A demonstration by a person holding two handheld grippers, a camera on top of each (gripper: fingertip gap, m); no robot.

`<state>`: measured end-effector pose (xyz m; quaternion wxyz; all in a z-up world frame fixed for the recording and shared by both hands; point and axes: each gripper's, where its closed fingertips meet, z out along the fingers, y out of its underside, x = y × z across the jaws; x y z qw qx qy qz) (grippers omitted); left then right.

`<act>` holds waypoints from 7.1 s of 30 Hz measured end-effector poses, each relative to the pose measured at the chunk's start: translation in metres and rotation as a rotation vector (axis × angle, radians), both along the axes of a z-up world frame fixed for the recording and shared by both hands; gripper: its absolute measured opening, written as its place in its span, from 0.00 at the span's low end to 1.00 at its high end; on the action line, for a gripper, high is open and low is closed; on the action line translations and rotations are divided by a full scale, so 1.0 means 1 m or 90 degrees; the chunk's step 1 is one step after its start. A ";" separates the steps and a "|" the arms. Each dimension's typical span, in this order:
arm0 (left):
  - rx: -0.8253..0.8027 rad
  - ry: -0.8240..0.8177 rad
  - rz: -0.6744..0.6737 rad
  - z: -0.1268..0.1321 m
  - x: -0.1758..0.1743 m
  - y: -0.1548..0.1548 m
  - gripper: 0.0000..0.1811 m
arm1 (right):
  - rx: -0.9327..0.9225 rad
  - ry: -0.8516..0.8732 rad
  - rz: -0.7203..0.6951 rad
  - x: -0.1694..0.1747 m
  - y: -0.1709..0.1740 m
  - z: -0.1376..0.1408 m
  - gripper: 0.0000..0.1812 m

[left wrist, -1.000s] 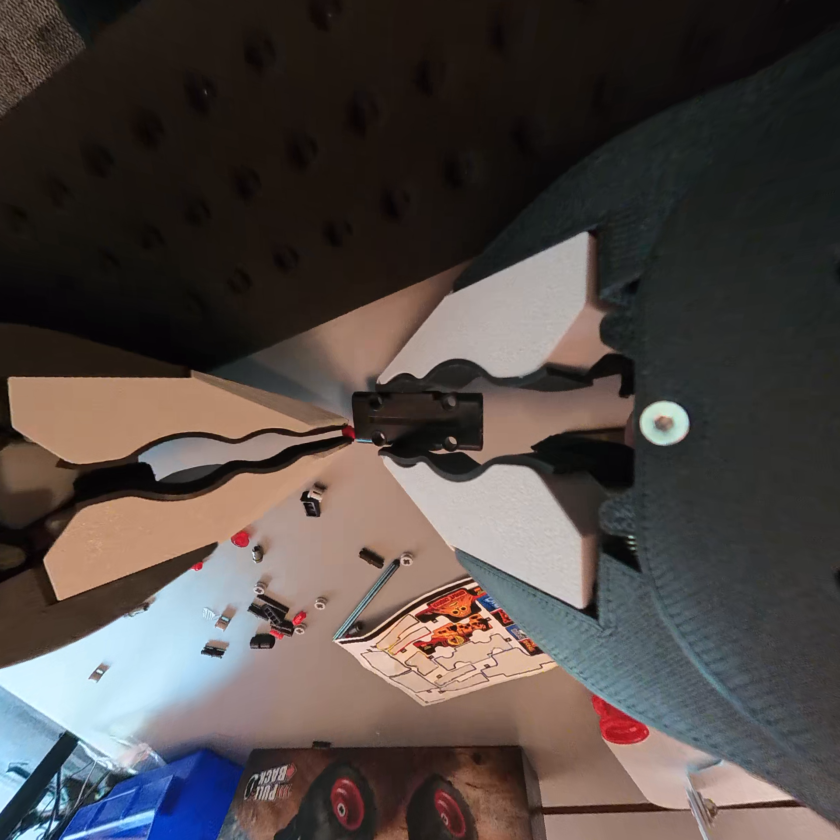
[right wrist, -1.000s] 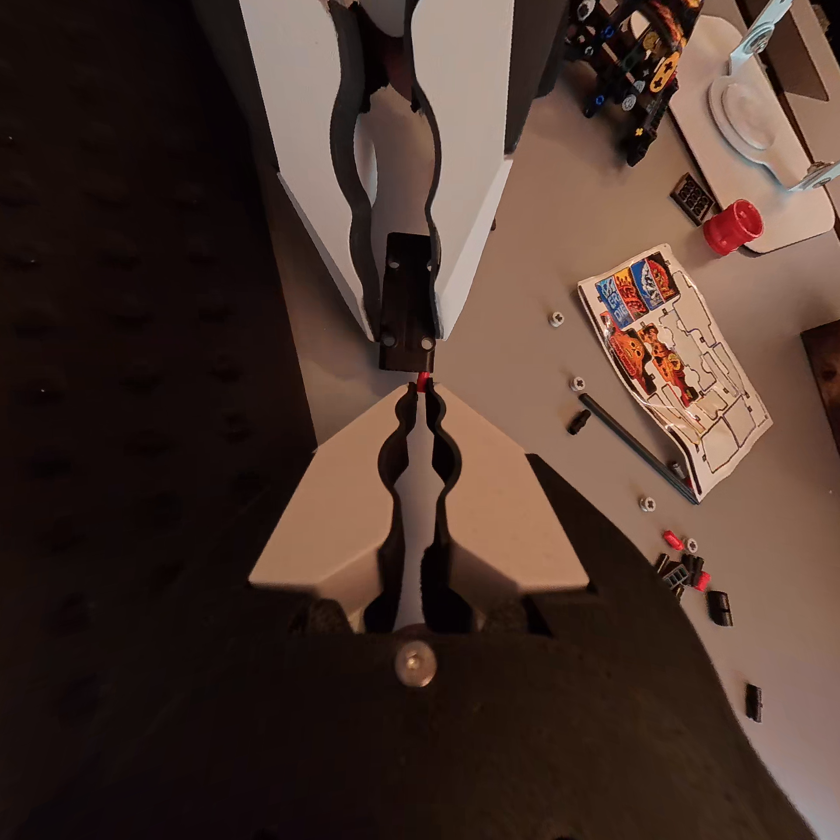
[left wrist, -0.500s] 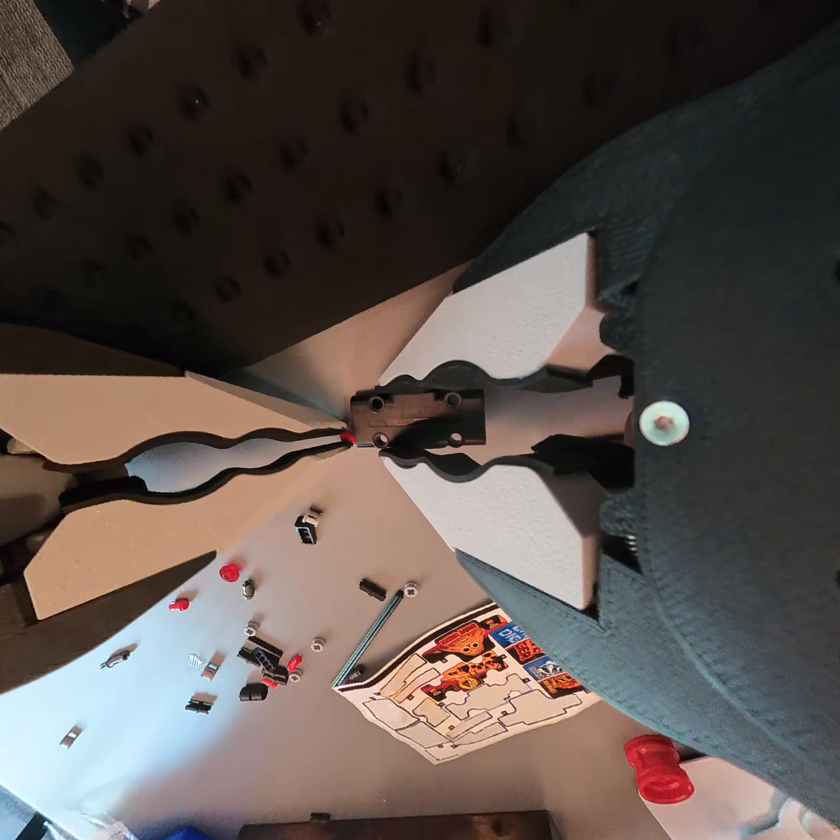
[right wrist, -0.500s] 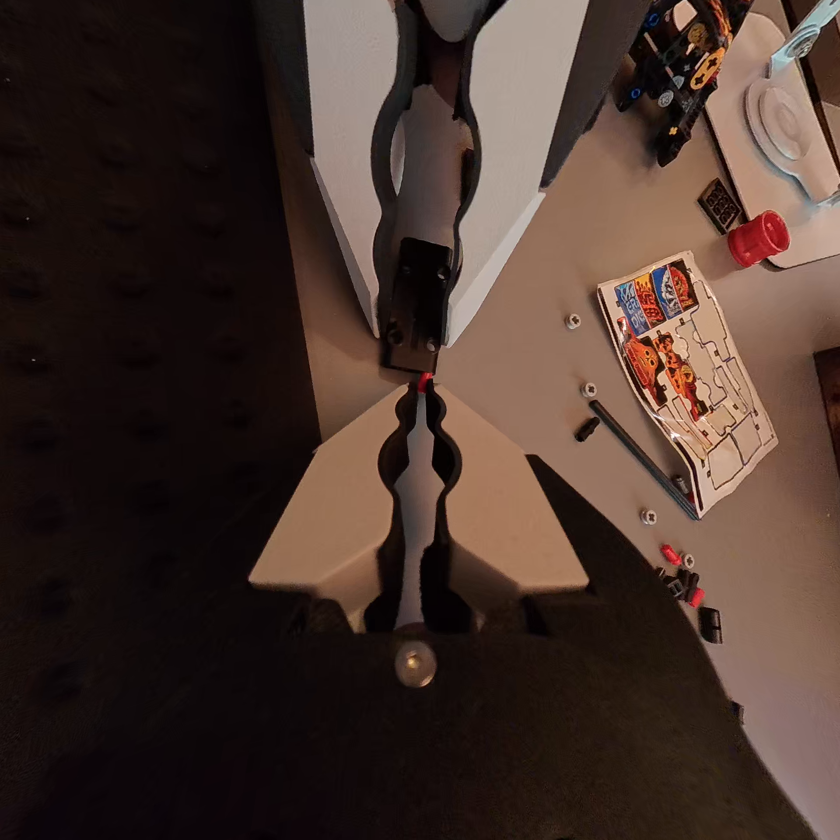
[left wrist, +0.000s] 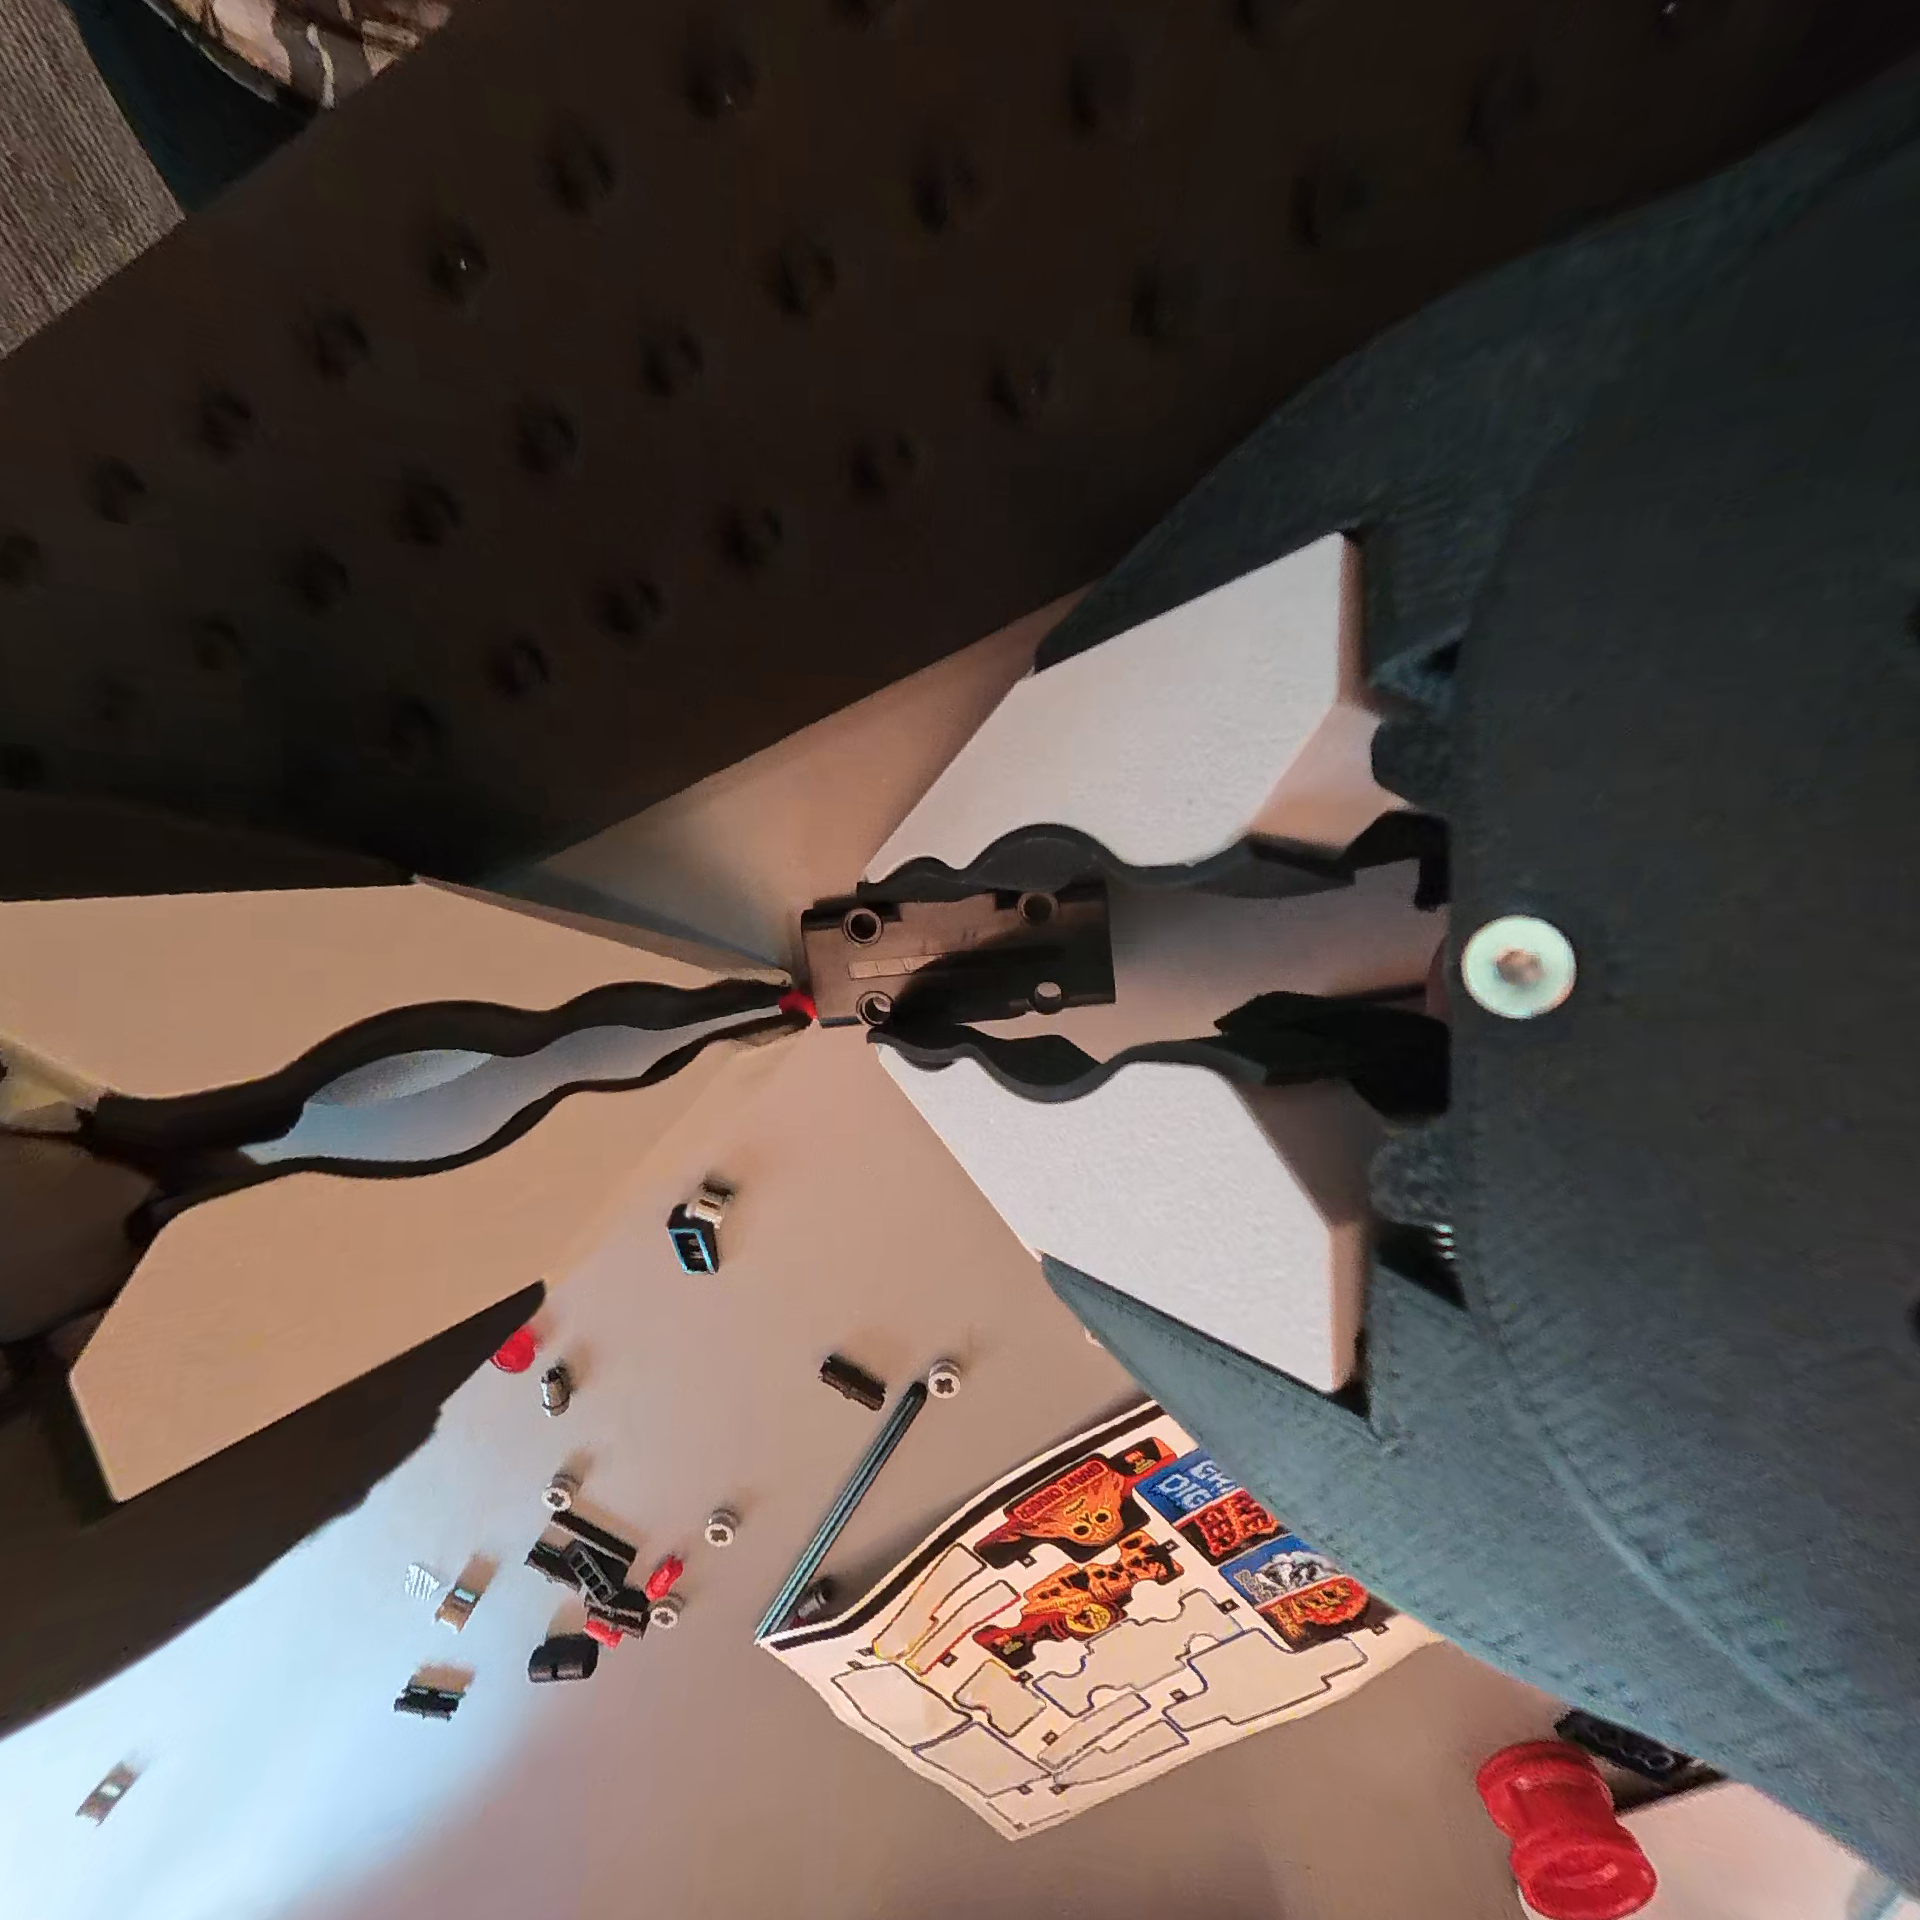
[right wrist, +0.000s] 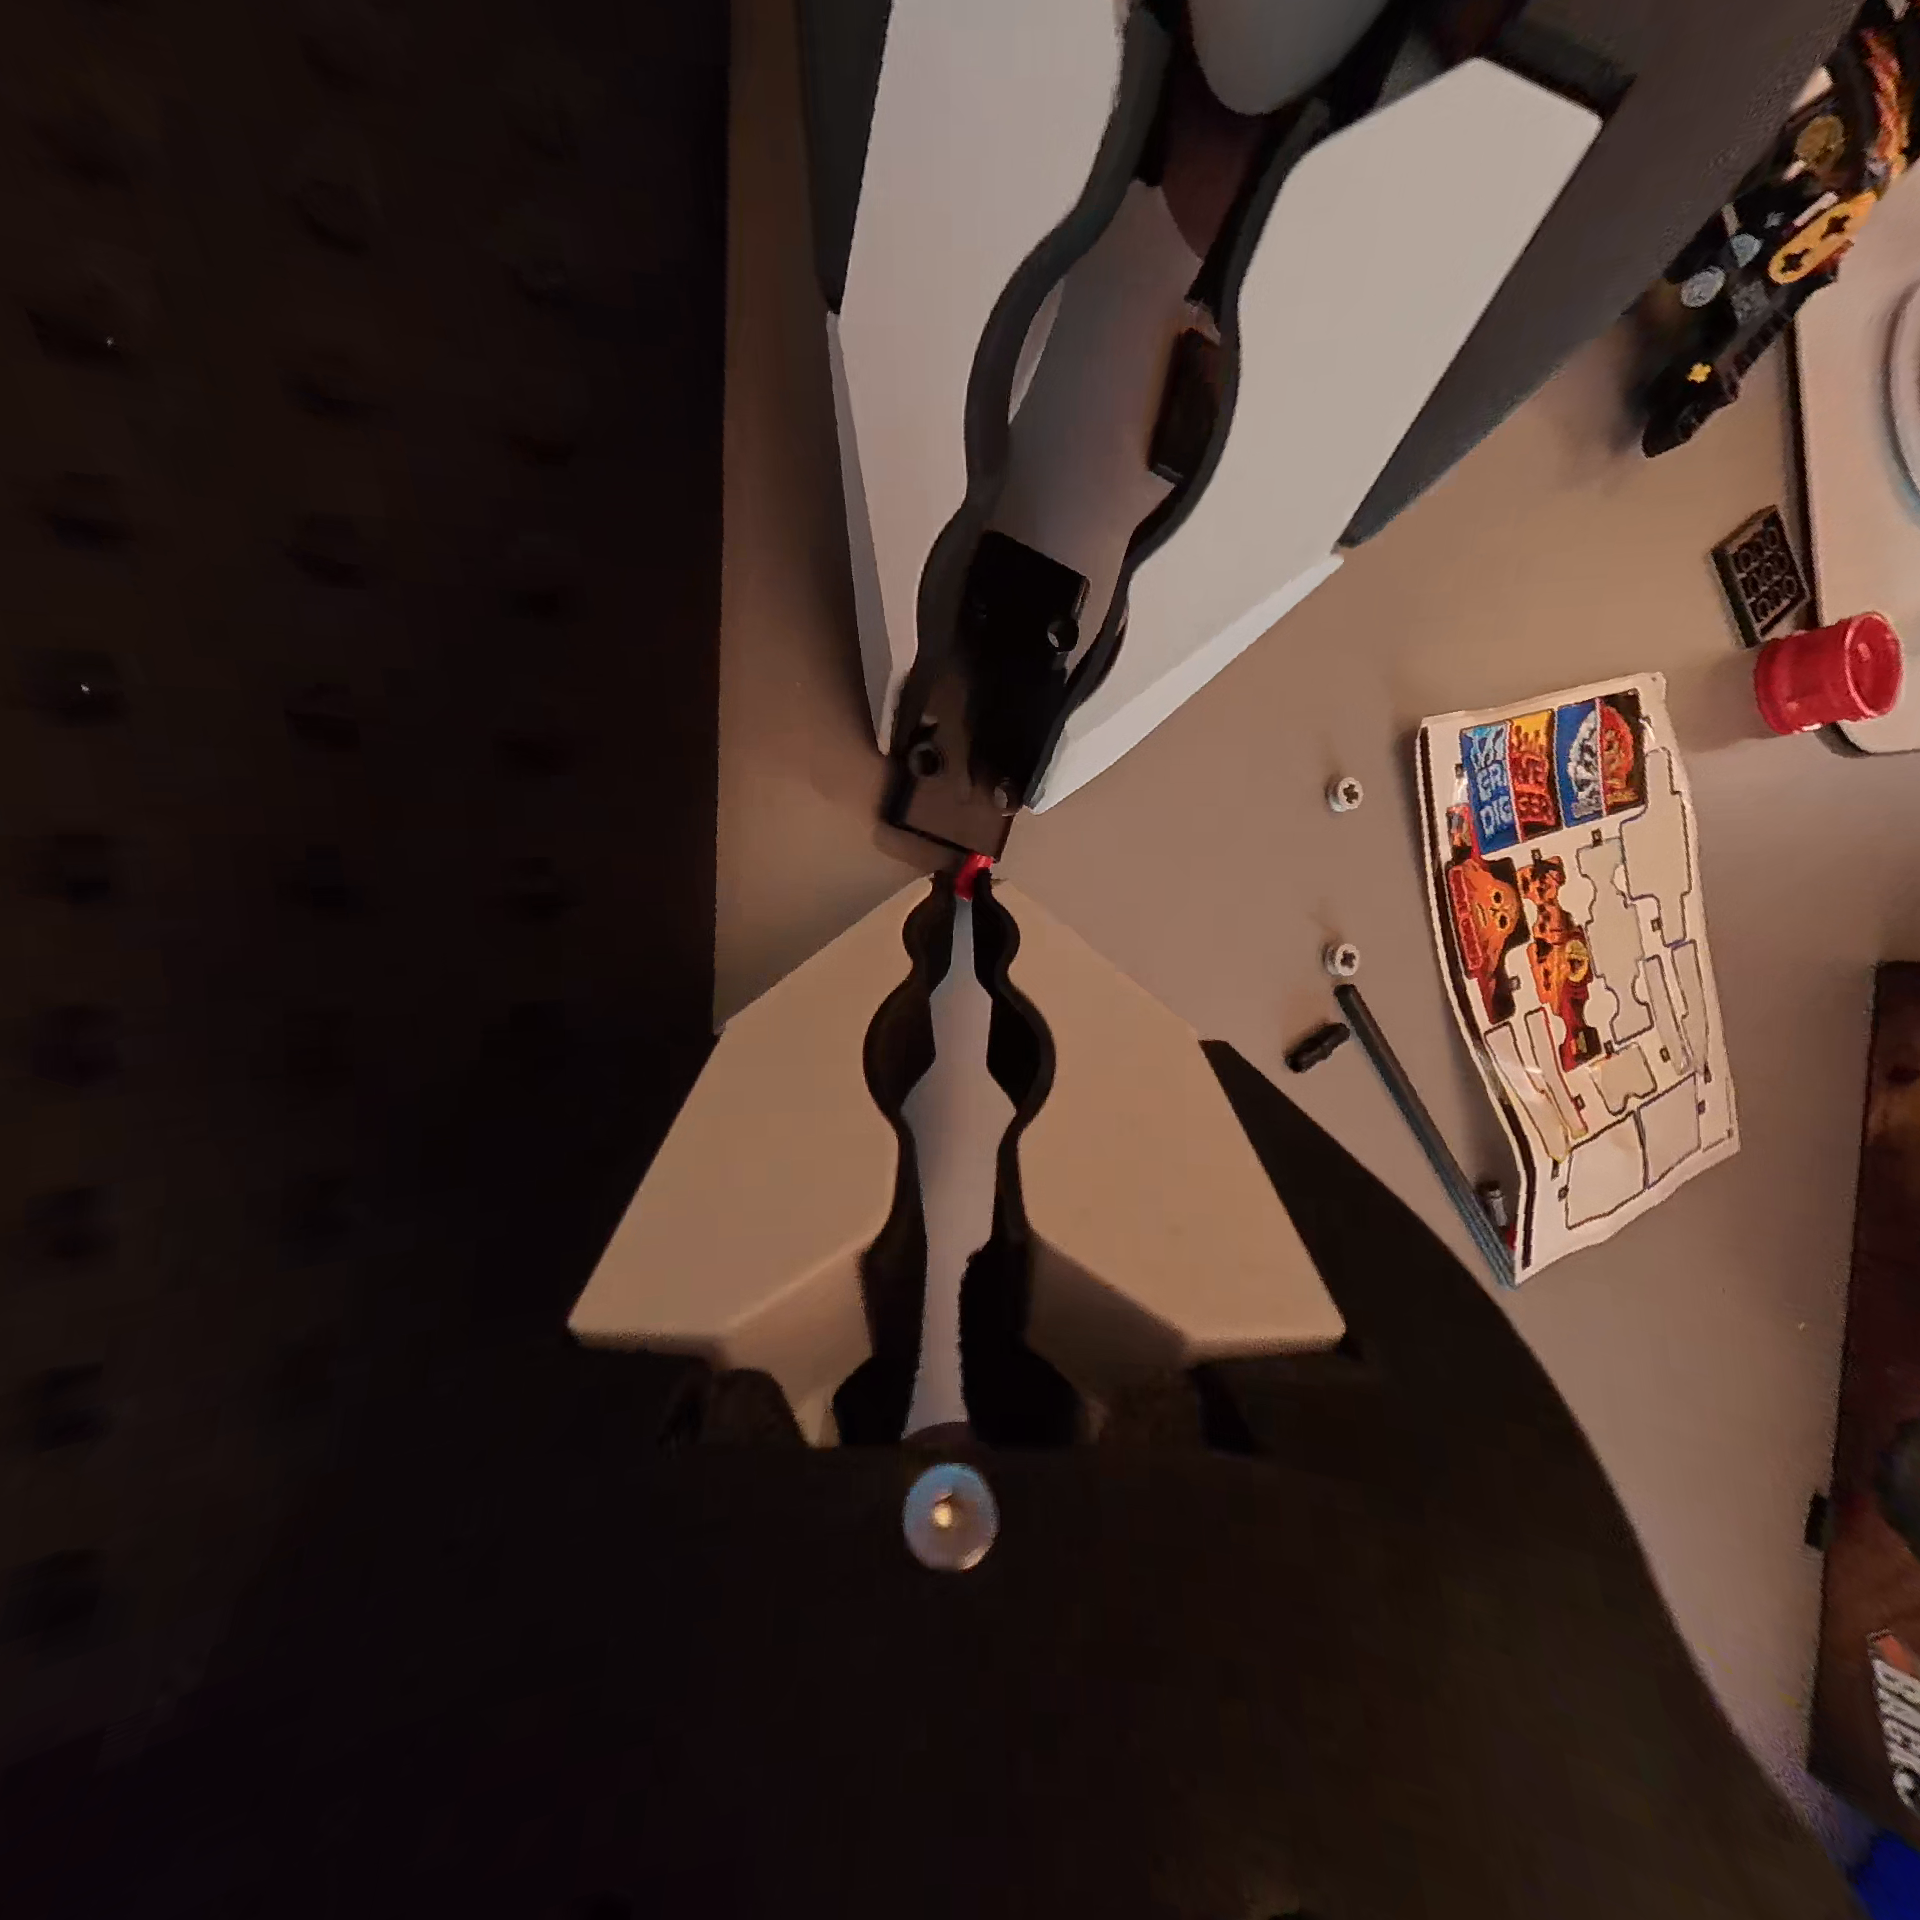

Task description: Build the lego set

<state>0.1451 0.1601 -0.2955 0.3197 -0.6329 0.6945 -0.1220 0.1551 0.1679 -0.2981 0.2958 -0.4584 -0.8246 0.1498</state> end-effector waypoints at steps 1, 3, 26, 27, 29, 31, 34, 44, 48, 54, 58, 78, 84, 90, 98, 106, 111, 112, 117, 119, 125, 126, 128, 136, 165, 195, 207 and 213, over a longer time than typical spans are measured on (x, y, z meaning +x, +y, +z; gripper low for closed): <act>-0.004 0.000 0.000 0.000 0.000 0.000 0.12 | 0.003 -0.009 0.008 0.000 0.000 0.000 0.00; -0.010 -0.001 0.000 0.000 0.000 0.001 0.12 | 0.005 -0.024 0.024 -0.001 0.001 0.000 0.00; -0.070 -0.034 0.011 -0.001 0.002 0.001 0.12 | -0.105 -0.004 0.030 0.003 0.004 0.001 0.00; -0.070 -0.035 0.011 -0.001 0.002 0.001 0.12 | -0.106 -0.006 0.029 0.002 0.004 0.000 0.00; -0.075 -0.039 0.012 -0.001 0.002 0.000 0.13 | -0.120 -0.006 0.027 0.002 0.004 -0.001 0.00; -0.079 -0.043 0.012 -0.001 0.003 0.000 0.13 | -0.135 -0.003 0.023 0.000 0.004 0.000 0.00; -0.082 -0.039 0.011 -0.001 0.002 -0.001 0.12 | -0.138 -0.007 0.015 -0.003 0.003 0.000 0.00; -0.078 -0.042 0.033 -0.001 0.002 0.004 0.13 | -0.186 0.081 -0.074 0.011 0.032 0.029 0.03; -0.078 -0.041 0.041 -0.001 0.002 0.005 0.13 | -0.135 0.083 -0.182 0.038 0.068 0.032 0.05; -0.072 -0.036 0.050 -0.001 -0.001 0.008 0.14 | -0.131 0.070 -0.275 0.076 0.107 0.039 0.06; -0.073 -0.036 0.059 -0.001 -0.002 0.010 0.15 | -0.138 0.019 -0.279 0.082 0.106 0.031 0.07; -0.093 -0.050 0.049 -0.001 -0.003 0.008 0.15 | -0.141 -0.033 -0.193 0.045 0.163 0.001 0.02; -0.097 -0.053 0.050 -0.001 -0.003 0.009 0.15 | -0.091 -0.033 -0.151 0.041 0.157 0.001 0.02; -0.100 -0.054 0.051 -0.002 -0.002 0.010 0.15 | -0.058 -0.045 -0.132 0.042 0.157 0.001 0.03; -0.100 -0.057 0.054 -0.002 -0.003 0.011 0.16 | -0.085 -0.029 -0.142 0.039 0.154 0.003 0.00; -0.100 -0.056 0.054 -0.002 -0.004 0.012 0.16 | -0.086 -0.032 -0.137 0.038 0.149 0.003 0.01; -0.103 -0.056 0.054 -0.002 -0.004 0.011 0.16 | -0.105 -0.045 -0.145 0.038 0.152 0.000 0.01; -0.103 -0.056 0.054 -0.002 -0.004 0.011 0.16 | -0.109 -0.043 -0.146 0.038 0.152 0.000 0.01; -0.105 -0.057 0.059 -0.002 -0.005 0.012 0.18 | -0.145 -0.033 -0.153 0.039 0.148 0.000 0.01; -0.106 -0.057 0.063 -0.001 -0.006 0.013 0.21 | -0.155 -0.024 -0.163 0.038 0.146 0.002 0.01; -0.015 -0.114 0.092 0.024 -0.002 0.031 0.20 | -0.210 0.030 -0.165 0.029 0.116 0.022 0.01; 0.040 -0.121 0.109 0.032 -0.001 0.040 0.19 | -0.232 0.039 -0.156 0.024 0.106 0.026 0.01; 0.165 -0.102 0.118 0.042 0.000 0.052 0.17 | -0.286 0.052 -0.137 0.016 0.086 0.033 0.01; 0.312 -0.084 0.091 0.056 0.007 0.053 0.12 | -0.425 0.082 -0.083 -0.004 0.041 0.056 0.01; 0.411 -0.153 0.075 0.086 0.011 0.045 0.02 | -0.564 0.189 -0.075 -0.007 0.034 0.089 0.02; -0.066 -0.070 0.108 -0.001 0.005 0.022 0.12 | -0.304 0.124 -0.165 0.004 0.023 0.033 0.01; -0.035 -0.107 0.129 0.005 0.011 0.031 0.12 | -0.278 0.071 -0.233 0.004 0.028 0.008 0.01; -0.016 -0.101 0.140 0.002 0.012 0.035 0.12 | -0.303 0.080 -0.260 0.004 0.033 0.006 0.01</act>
